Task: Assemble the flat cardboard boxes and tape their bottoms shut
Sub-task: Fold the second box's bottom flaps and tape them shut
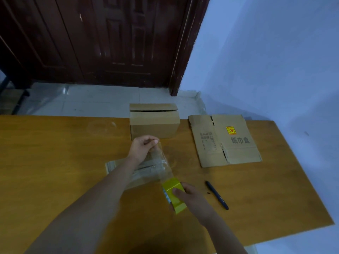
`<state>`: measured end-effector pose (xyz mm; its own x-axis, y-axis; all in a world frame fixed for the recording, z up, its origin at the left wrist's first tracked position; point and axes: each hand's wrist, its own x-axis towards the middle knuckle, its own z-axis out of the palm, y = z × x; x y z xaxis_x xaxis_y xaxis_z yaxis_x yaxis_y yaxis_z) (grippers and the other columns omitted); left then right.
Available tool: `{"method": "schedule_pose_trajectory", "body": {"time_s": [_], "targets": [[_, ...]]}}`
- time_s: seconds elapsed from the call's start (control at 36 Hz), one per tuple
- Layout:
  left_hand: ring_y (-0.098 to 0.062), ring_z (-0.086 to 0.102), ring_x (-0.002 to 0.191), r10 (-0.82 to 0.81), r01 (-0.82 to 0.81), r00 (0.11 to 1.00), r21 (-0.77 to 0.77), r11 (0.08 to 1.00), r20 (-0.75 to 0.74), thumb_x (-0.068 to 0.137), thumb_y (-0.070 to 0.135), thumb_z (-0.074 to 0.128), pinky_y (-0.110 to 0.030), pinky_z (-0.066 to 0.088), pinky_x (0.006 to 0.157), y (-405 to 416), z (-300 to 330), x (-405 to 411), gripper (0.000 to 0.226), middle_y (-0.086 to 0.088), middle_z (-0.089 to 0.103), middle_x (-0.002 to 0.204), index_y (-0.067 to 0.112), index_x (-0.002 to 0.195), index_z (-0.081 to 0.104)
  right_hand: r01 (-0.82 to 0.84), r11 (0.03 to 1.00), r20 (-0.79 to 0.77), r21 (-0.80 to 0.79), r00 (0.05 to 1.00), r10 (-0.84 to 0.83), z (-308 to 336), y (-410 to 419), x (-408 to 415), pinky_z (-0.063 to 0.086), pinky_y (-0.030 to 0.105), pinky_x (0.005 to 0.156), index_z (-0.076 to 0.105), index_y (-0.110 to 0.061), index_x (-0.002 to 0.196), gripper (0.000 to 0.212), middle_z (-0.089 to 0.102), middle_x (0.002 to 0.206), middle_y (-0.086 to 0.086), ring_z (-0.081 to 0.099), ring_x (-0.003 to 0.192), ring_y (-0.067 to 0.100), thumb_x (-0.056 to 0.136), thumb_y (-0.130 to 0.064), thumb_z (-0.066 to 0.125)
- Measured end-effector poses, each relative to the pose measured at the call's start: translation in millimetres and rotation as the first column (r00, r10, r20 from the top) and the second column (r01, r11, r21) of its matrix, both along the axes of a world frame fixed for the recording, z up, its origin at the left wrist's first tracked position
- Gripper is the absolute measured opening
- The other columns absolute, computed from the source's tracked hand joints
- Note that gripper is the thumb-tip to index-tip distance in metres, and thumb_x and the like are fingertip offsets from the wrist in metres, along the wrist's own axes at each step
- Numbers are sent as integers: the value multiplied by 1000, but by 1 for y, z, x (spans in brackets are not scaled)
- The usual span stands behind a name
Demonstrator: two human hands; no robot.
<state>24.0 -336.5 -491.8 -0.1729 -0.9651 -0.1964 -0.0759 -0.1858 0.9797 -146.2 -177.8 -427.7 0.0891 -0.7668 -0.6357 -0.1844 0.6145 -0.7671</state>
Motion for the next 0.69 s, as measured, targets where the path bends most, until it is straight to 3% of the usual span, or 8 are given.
{"method": "schedule_pose_trajectory", "body": {"time_s": [0.11, 0.22, 0.31, 0.42, 0.5, 0.58, 0.69], "targets": [[-16, 62, 68, 39, -39, 999, 6, 999, -7, 89, 10, 62, -32, 51, 70, -1, -4, 0, 14, -1, 69, 71, 21, 86, 70, -10, 1000, -22, -20, 1000, 10, 2, -2, 4, 53, 28, 66, 60, -1, 103, 26, 66, 81, 12, 66, 71, 20, 96, -24, 52], [-16, 61, 65, 57, -57, 995, -3, 998, 77, 91, 15, 62, -36, 53, 70, -3, -4, -3, 12, 1, 70, 75, 23, 86, 70, -14, 1000, -6, -28, 1000, 14, 2, -5, 6, 52, 27, 64, 61, -6, 99, 20, 67, 79, 10, 65, 69, 19, 97, -23, 52], [-12, 63, 62, 25, -4, 960, -76, 997, 281, 91, 27, 61, -35, 55, 69, -7, -1, -4, 9, 7, 70, 77, 30, 87, 69, -13, 1000, -25, -19, 1000, 13, 2, -6, 7, 52, 28, 64, 61, -8, 97, 18, 67, 78, 9, 66, 70, 20, 97, -23, 51], [-9, 63, 66, -31, 142, 842, -166, 976, 538, 93, 34, 56, -27, 49, 61, -7, 8, -9, 15, 13, 65, 94, 29, 97, 70, 14, 1000, -36, -1, 999, -14, -3, -4, 8, 52, 36, 68, 60, -3, 96, 23, 63, 79, 13, 64, 71, 24, 95, -25, 54], [-7, 57, 77, -18, 164, 841, -225, 960, 540, 93, 32, 57, -21, 43, 60, -5, 0, -10, 17, 13, 63, 101, 26, 101, 71, 53, 999, -28, 1, 998, -53, -8, 0, 8, 51, 40, 69, 61, -4, 92, 21, 63, 77, 13, 63, 70, 26, 94, -25, 56], [-4, 56, 82, -21, 155, 881, -248, 956, 472, 91, 31, 60, -13, 40, 63, -6, -6, -8, 15, 16, 61, 97, 26, 98, 72, 80, 997, 14, 4, 997, -80, -9, 2, 8, 52, 33, 64, 60, -6, 92, 15, 63, 77, 13, 63, 67, 23, 96, -18, 53], [-2, 57, 89, -54, 151, 913, -214, 965, 404, 88, 30, 64, -19, 46, 74, -11, -9, -7, 12, 16, 64, 98, 28, 96, 73, 95, 995, 25, -1, 995, -95, -10, 2, 7, 52, 28, 61, 59, -4, 94, 15, 61, 79, 15, 63, 65, 20, 97, -16, 52]]}}
